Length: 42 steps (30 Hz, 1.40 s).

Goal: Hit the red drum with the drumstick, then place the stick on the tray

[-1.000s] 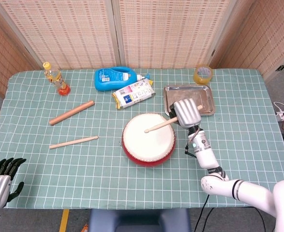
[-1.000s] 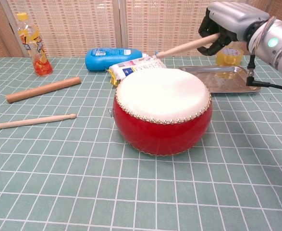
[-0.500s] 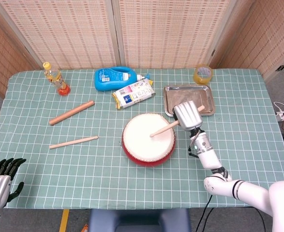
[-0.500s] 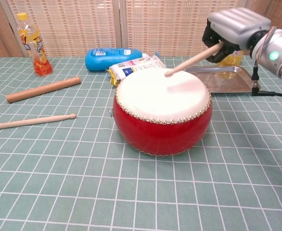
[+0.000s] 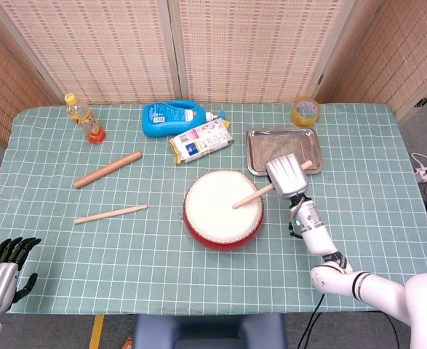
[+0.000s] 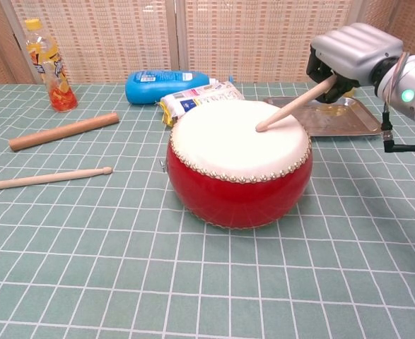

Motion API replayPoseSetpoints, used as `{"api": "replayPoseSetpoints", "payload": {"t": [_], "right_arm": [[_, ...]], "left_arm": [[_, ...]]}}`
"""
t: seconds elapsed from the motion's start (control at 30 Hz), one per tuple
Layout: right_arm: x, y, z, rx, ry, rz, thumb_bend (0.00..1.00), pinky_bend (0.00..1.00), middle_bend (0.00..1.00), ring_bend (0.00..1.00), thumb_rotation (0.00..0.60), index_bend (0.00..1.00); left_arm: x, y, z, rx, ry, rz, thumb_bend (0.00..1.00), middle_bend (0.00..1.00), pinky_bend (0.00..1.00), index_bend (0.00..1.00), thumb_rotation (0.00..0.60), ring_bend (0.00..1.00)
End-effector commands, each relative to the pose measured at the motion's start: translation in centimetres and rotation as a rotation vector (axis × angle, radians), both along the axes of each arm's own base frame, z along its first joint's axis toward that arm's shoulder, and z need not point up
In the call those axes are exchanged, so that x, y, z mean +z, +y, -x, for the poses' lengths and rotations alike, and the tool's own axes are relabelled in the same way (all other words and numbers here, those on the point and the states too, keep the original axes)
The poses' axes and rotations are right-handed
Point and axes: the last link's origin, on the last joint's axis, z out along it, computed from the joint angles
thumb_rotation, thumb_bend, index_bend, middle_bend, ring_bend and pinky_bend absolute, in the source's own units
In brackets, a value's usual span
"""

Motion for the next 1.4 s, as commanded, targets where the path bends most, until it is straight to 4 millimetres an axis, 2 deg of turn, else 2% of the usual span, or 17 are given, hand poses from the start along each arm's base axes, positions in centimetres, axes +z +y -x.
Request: {"api": "replayPoseSetpoints", "payload": {"t": [0.03,0.17,0.3,0.43,0.6,0.7,0.77,0.93,1.07,1.23,1.4], "right_arm": [[0.0,0.1,-0.5,0.01,-0.046,0.0,0.64,1.0,1.0,1.0,0.6,1.0],[1.8,-0.1,-2.1,0.001,-0.31,0.018,0.65,1.0,1.0,1.0,0.6,1.0],[2.5,-0.1,-2.4,-0.009,-0.38,0.015,0.65,1.0,1.0,1.0,0.6,1.0],[1.6,0.0,-1.8,-0.007,-0.285,-0.001,0.65,1.0,1.0,1.0,0.6,1.0],[-0.3,0.1,-0.3,0.014,-0.042,-0.016,0.65,1.0,1.0,1.0,0.6,1.0],[-0.5,0.0,0.0,0.007,-0.002,-0.008,0.65,1.0,1.0,1.0,0.6,1.0],[0.0,-0.1,-0.5,0.008,-0.064,0.006,0.65,1.0,1.0,1.0,0.6,1.0],[2.0,-0.1,-2.2,0.02,-0.348,0.036,0.65,1.0,1.0,1.0,0.6,1.0],[2.5,-0.2,-2.4,0.018,-0.427,0.034,0.65,1.0,1.0,1.0,0.6,1.0],[1.3,-0.2,-1.4,0.012,-0.299,0.01,0.65,1.0,1.0,1.0,0.6,1.0],[-0.7,-0.2,0.3,0.005,-0.037,-0.022,0.65,1.0,1.0,1.0,0.6,1.0]], "left_arm": [[0.0,0.0,0.0,0.001,-0.001,-0.001,0.34,0.14,0.06,0.17,0.6,0.08],[0.1,-0.1,0.0,-0.002,-0.001,-0.006,0.34,0.14,0.06,0.17,0.6,0.08],[0.1,0.0,-0.1,-0.004,0.0,-0.002,0.34,0.14,0.06,0.17,0.6,0.08],[0.0,0.1,0.0,-0.003,0.0,0.0,0.34,0.14,0.06,0.17,0.6,0.07],[0.0,0.1,0.0,-0.001,0.003,0.001,0.35,0.14,0.06,0.17,0.6,0.08],[0.0,0.1,0.0,0.0,0.005,0.002,0.34,0.14,0.06,0.17,0.6,0.08],[0.0,0.0,0.0,0.001,0.005,0.002,0.34,0.14,0.06,0.17,0.6,0.08],[0.1,0.0,0.0,-0.001,0.005,-0.002,0.34,0.14,0.06,0.17,0.6,0.08],[0.0,0.1,0.0,-0.001,0.005,0.0,0.34,0.14,0.06,0.17,0.6,0.08],[0.0,0.2,0.1,0.002,0.006,0.003,0.35,0.14,0.06,0.17,0.6,0.08],[-0.1,0.2,0.2,0.006,0.008,0.005,0.34,0.14,0.06,0.17,0.6,0.08]]}}
